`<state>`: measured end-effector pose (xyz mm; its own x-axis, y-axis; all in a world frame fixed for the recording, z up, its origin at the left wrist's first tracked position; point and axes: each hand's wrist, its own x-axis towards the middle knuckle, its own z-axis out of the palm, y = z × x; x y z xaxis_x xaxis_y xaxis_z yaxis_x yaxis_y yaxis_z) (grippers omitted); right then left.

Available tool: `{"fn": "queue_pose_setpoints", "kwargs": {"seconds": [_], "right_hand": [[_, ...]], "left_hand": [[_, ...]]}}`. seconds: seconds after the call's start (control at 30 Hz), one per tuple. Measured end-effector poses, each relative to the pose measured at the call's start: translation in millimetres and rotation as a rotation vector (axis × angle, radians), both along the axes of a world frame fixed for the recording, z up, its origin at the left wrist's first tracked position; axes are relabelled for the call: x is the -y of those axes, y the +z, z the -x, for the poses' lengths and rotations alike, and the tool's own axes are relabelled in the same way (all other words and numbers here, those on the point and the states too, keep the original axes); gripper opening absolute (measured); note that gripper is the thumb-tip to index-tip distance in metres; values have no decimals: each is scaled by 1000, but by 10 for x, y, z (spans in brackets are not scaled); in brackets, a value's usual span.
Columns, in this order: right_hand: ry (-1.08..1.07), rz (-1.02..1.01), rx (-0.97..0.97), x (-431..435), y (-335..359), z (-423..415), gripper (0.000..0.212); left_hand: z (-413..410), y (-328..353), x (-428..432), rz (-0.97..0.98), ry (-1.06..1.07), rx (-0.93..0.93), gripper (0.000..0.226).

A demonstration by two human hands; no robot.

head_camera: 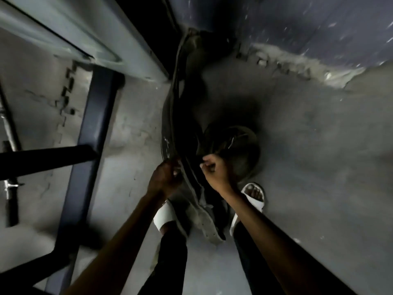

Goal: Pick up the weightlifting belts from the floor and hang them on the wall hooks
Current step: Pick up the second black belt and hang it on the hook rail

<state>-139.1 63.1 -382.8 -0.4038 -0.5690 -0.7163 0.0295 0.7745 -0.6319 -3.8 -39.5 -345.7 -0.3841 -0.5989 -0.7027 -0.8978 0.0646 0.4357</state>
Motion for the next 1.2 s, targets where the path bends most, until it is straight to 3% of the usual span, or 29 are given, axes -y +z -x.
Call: {"fn": "queue_pose_setpoints", "kwargs": {"seconds": [0.13,0.2,0.43,0.5,0.57,0.7,0.8,0.9,0.97,1.07,1.2], "right_hand": [[115,-64,17,199,-701,-341,40],[156,-84,-11,266,-919,-442,39],[66,-113,-165,238,-502,-328,19],[-2,-95,-259,170,-193,-204,8],[-60,-62,-380,113,153,-74,9],[-150,98,-390,48,1095,165,27],[-193,235,-451,23,1878,347,28],[-293,402,-353,-22,2717,457,19],[-357,476,-290,-125,3269,478,31],[-398,549,-192,-311,4020,491,16],[-561,613,-43,-505,5179,608,16]], "left_hand": [[-146,-556,-55,20,93,-57,47],[-187,-708,-47,29,111,-100,45],[-305,-564,61,-105,153,-107,40],[-251,-320,90,-150,161,-148,32],[-101,-13,143,-207,206,-191,24],[264,726,329,-220,351,-313,74],[539,1482,416,-327,448,-479,62],[837,2282,479,-455,501,-695,40],[988,2824,477,-466,466,-784,38],[1109,3644,397,-441,398,-837,38],[1072,4799,49,-378,285,-883,33]]}}
